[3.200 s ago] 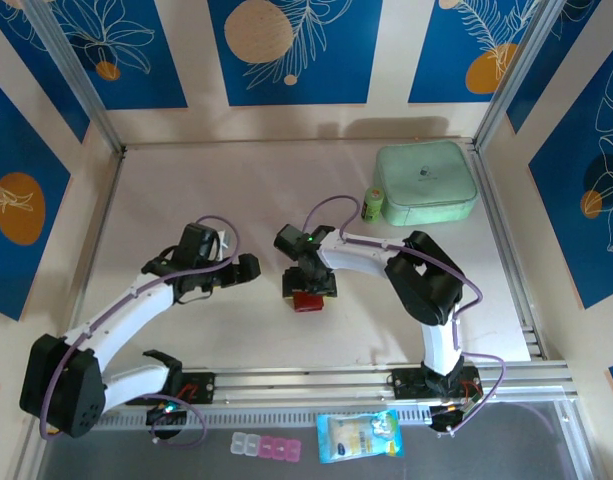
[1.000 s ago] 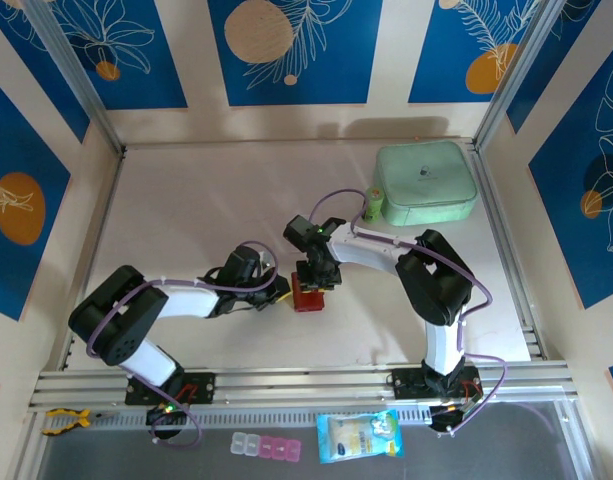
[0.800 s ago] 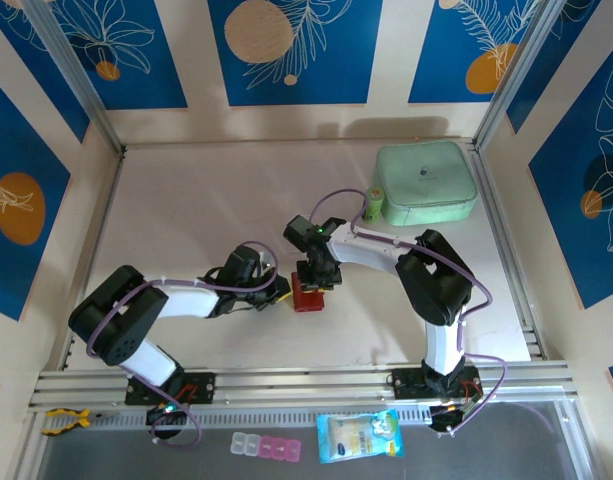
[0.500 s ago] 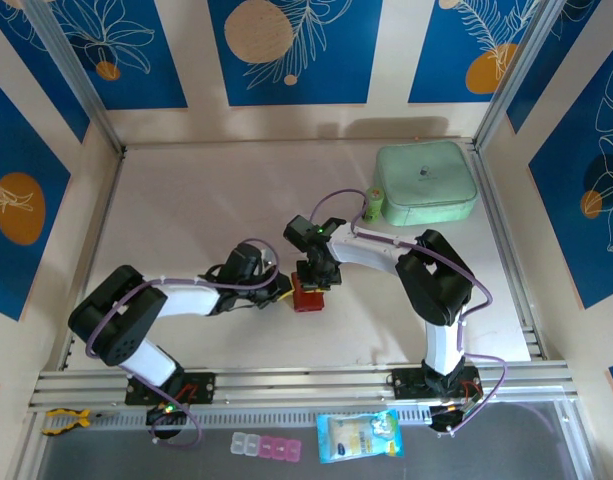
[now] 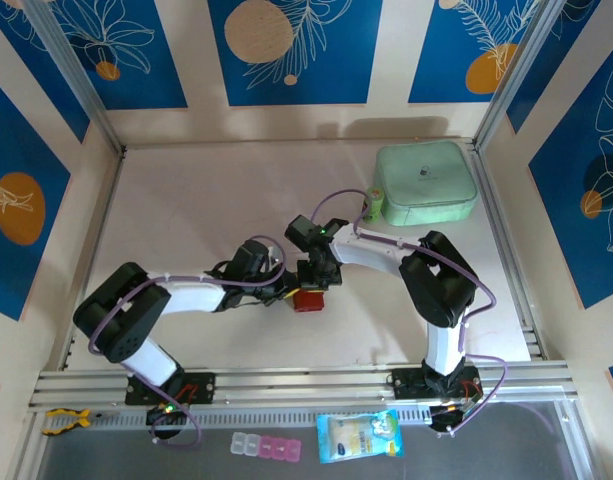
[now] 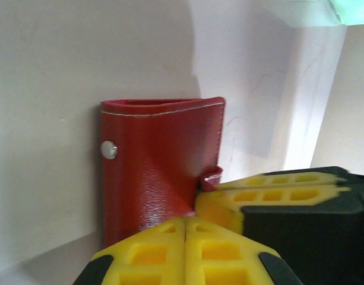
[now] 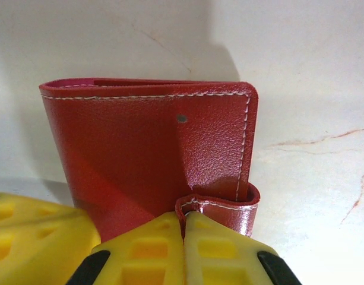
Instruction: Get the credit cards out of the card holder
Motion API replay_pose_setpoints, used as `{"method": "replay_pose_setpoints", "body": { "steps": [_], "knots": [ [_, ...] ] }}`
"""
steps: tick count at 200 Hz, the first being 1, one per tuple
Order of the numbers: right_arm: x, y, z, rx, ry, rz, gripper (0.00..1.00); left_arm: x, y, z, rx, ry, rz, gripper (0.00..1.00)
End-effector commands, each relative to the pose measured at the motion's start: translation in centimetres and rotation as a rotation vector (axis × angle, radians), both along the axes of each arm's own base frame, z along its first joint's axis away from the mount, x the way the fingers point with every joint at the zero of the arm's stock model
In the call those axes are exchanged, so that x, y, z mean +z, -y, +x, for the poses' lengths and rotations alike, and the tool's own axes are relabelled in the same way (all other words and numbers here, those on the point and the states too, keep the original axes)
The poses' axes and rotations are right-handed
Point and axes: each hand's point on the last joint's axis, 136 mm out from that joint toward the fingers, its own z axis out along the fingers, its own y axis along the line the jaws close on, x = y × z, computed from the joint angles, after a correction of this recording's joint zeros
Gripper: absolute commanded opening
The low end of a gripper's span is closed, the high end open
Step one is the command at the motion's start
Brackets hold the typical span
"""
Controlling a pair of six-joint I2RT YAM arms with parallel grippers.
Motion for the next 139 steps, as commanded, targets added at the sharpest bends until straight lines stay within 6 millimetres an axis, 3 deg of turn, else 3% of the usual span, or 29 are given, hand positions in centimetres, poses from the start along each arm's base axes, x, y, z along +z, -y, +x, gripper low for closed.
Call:
{"method": "replay_pose_setpoints", "body": {
  "steps": [1, 58, 139],
  "knots": [
    [-0.9, 0.1, -0.8, -0.01, -0.036, 0.007, 0.05, -2.1, -0.7, -1.0, 0.023, -0.056, 0.035, 0.0],
    [0.1, 0.8, -0.5, -0.018, -0.011, 0.001, 0.0, -4.4, -1.9, -1.9, 0.059, -0.102, 0.064, 0.0],
    [1.2, 3.5, -0.2, -0.059, 0.015, -0.004, 0.0, -5.0, -2.2, -2.0, 0.061, -0.104, 0.074, 0.0]
  ]
}}
